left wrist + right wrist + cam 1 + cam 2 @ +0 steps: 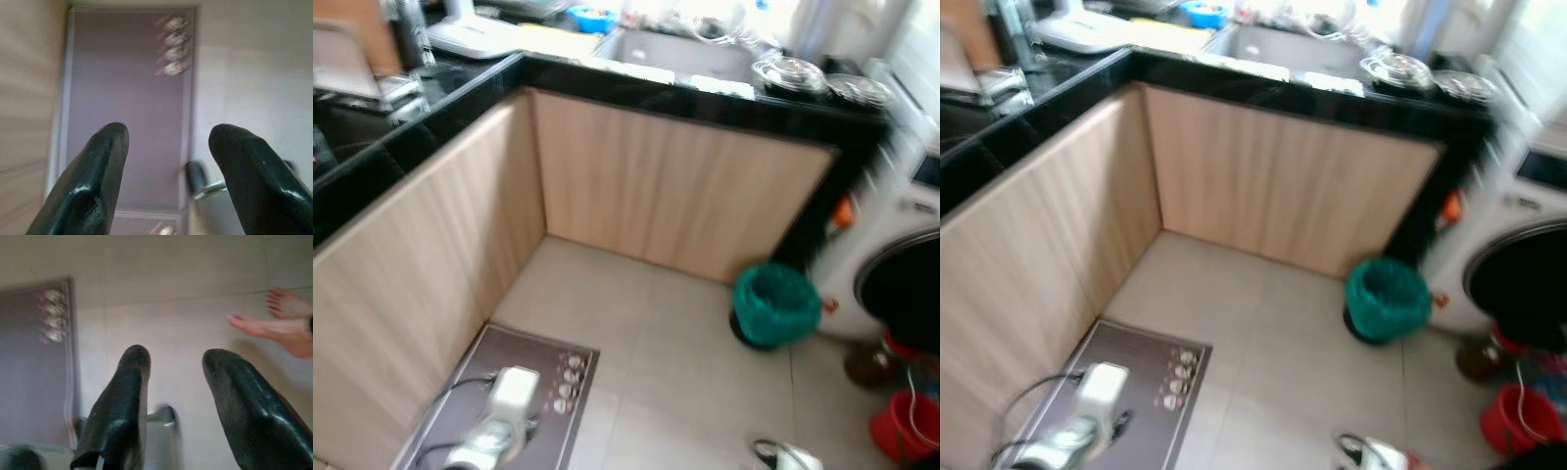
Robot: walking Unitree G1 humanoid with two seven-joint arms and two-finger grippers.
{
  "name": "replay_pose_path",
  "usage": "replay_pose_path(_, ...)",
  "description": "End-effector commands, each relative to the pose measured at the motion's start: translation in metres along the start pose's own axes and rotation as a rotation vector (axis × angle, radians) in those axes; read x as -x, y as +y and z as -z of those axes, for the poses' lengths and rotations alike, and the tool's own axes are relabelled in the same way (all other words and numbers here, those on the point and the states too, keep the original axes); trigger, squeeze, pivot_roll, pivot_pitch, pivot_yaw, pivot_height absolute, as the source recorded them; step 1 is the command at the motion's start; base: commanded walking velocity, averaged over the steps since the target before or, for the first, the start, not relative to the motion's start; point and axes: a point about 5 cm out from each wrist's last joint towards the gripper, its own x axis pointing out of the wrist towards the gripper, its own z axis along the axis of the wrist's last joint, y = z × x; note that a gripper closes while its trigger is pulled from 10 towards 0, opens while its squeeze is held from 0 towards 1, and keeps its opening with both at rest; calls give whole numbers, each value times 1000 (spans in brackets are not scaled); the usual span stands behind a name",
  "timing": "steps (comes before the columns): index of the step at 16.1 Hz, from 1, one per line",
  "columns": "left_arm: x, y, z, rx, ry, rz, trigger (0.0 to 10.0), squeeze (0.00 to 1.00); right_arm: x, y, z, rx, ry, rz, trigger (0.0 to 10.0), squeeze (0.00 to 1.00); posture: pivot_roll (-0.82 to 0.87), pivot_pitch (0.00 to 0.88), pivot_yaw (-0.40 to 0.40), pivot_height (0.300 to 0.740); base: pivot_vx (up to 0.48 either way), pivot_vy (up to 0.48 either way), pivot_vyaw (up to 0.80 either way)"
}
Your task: Kitchen organization
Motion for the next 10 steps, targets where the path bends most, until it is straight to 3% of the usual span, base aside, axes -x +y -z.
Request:
replay_pose_path(1,-2,-13,-10,6,-23,30,10000,0,4,-16,3,-17,9,47,10000,0,42,0,-68,740,307,0,0)
replay_pose_path(10,-2,-16,-9,13,-19,37,10000,0,3,-17,-1,-22,2,51,10000,0,28,8,-68,740,317,0,0)
